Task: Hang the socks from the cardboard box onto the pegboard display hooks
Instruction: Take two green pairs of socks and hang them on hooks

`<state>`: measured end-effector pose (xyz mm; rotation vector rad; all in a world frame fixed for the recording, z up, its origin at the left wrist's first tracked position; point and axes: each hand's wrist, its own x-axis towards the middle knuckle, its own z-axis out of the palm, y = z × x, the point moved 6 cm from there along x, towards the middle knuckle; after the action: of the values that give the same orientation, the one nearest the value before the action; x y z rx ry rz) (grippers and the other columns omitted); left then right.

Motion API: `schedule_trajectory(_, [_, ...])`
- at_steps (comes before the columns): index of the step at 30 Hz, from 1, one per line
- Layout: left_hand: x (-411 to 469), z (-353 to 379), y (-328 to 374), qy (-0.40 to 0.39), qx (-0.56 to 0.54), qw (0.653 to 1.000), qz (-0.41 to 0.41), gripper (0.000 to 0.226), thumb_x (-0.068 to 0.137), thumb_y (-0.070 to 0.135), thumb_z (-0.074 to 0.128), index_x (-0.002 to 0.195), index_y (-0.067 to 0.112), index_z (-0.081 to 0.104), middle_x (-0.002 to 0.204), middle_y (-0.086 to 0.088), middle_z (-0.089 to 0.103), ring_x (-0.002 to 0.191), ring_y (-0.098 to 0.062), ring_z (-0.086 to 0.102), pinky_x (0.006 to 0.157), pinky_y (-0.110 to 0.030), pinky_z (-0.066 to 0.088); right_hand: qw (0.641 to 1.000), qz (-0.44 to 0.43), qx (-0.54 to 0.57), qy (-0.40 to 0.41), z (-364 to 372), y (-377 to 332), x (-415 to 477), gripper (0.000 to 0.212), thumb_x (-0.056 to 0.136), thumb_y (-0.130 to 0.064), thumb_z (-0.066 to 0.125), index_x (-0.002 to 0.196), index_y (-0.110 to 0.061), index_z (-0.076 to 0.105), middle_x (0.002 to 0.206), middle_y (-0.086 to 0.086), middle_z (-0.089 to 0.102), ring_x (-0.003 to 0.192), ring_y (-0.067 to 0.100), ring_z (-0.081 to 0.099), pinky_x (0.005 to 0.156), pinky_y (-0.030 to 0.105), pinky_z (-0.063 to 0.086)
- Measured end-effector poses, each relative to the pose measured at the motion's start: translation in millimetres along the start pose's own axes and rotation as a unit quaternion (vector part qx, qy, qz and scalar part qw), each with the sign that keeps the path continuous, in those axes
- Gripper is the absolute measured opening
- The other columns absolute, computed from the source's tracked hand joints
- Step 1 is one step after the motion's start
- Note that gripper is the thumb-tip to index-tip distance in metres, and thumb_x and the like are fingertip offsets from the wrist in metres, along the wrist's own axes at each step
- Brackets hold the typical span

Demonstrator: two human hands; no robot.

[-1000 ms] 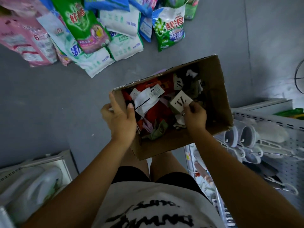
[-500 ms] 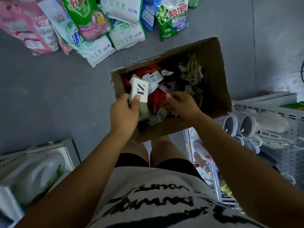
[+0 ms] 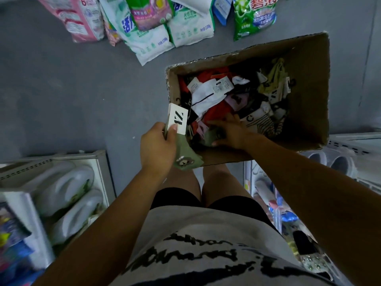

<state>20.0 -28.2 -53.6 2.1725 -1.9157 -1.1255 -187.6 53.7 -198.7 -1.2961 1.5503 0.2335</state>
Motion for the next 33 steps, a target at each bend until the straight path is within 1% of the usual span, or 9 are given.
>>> schedule_trajectory(5, [-6, 1, -13, -0.024, -0.028, 0.999, -0.012, 0.036, 0.102, 0.031, 0.06, 0.075, 0.006, 0.056, 0.067, 0.002, 0.058, 0.057, -0.004, 0.051, 0.049, -0.011, 0.036, 0.998, -0.025, -0.06, 0.02, 6, -4, 7, 0.046, 0.075, -0.051, 0.08, 0.117, -0.035, 0.069, 0.134, 0.009, 0.038, 0.123, 0.033, 0.03, 0.101, 0.039, 0.023])
schedule_trajectory(9, [-9, -1, -12, -0.025, -0.056, 0.998, -0.018, 0.038, 0.101, 0.032, 0.06, 0.072, 0.01, 0.052, 0.066, 0.0, 0.056, 0.056, -0.008, 0.047, 0.048, -0.014, 0.033, 0.999, -0.022, -0.025, 0.036, -9, -9, 2, 0.035, 0.083, -0.051, 0.074, 0.106, -0.025, 0.071, 0.13, 0.004, 0.047, 0.127, 0.031, 0.033, 0.106, 0.042, 0.027])
schedule_trajectory(13, [-13, -6, -6, -0.018, -0.098, 0.994, -0.046, 0.04, 0.102, 0.032, 0.059, 0.069, 0.011, 0.047, 0.065, 0.002, 0.053, 0.056, -0.007, 0.045, 0.047, -0.012, 0.034, 0.978, -0.055, 0.192, 0.056, -44, -23, -27, 0.032, 0.096, -0.029, 0.066, 0.078, -0.009, 0.049, 0.074, 0.008, 0.047, 0.071, 0.017, 0.047, 0.072, 0.037, 0.04])
schedule_trajectory(15, [-13, -10, 3, -0.024, -0.115, 0.991, -0.06, 0.039, 0.103, 0.033, 0.056, 0.07, 0.014, 0.047, 0.069, 0.003, 0.053, 0.059, -0.006, 0.047, 0.047, -0.01, 0.036, 0.939, -0.033, 0.339, 0.057, -59, -25, -53, 0.031, 0.099, -0.026, 0.063, 0.085, 0.0, 0.052, 0.079, 0.02, 0.053, 0.073, 0.023, 0.057, 0.072, 0.041, 0.046])
schedule_trajectory(18, [-14, -14, 16, -0.054, -0.172, 0.98, -0.083, 0.031, 0.104, 0.035, 0.054, 0.085, 0.011, 0.055, 0.08, 0.002, 0.061, 0.069, -0.009, 0.056, 0.054, -0.015, 0.04, 0.839, -0.035, 0.536, 0.088, -79, -28, -96, 0.028, 0.1, -0.025, 0.06, 0.107, 0.002, 0.063, 0.114, 0.024, 0.068, 0.11, 0.037, 0.066, 0.101, 0.05, 0.052])
schedule_trajectory(24, [-18, -19, 45, -0.129, -0.273, 0.944, -0.133, 0.03, 0.104, 0.041, 0.053, 0.116, 0.018, 0.066, 0.105, 0.001, 0.074, 0.082, -0.011, 0.072, 0.066, -0.027, 0.055, 0.606, -0.129, 0.772, 0.14, -107, -69, -187, 0.031, 0.106, -0.027, 0.046, 0.128, -0.017, 0.065, 0.139, 0.015, 0.061, 0.13, 0.03, 0.057, 0.096, 0.038, 0.055])
schedule_trajectory(27, [-29, -9, 68, -0.265, -0.385, 0.862, -0.196, 0.049, 0.095, 0.061, 0.055, 0.123, 0.023, 0.07, 0.112, -0.003, 0.077, 0.1, -0.022, 0.075, 0.088, -0.041, 0.06, 0.576, -0.128, 0.784, 0.194, -100, -88, -213, 0.033, 0.105, -0.028, 0.046, 0.132, -0.015, 0.06, 0.137, 0.016, 0.062, 0.128, 0.032, 0.06, 0.098, 0.042, 0.054])
schedule_trajectory(29, [-36, -6, 91, -0.352, -0.424, 0.815, -0.178, 0.063, 0.082, 0.068, 0.058, 0.126, 0.024, 0.069, 0.118, -0.004, 0.076, 0.108, -0.023, 0.073, 0.088, -0.042, 0.061, 0.575, -0.087, 0.777, 0.24, -84, -95, -223, 0.037, 0.103, -0.027, 0.05, 0.135, -0.01, 0.054, 0.132, 0.016, 0.065, 0.122, 0.033, 0.063, 0.096, 0.043, 0.056])
schedule_trajectory(33, [-31, -19, 117, -0.377, -0.383, 0.839, -0.079, 0.05, 0.086, 0.051, 0.072, 0.127, 0.021, 0.068, 0.117, -0.004, 0.076, 0.108, -0.023, 0.074, 0.097, -0.046, 0.057, 0.594, -0.032, 0.735, 0.326, -51, -110, -244, 0.047, 0.092, -0.034, 0.06, 0.132, -0.011, 0.056, 0.126, 0.015, 0.069, 0.117, 0.032, 0.067, 0.098, 0.048, 0.054])
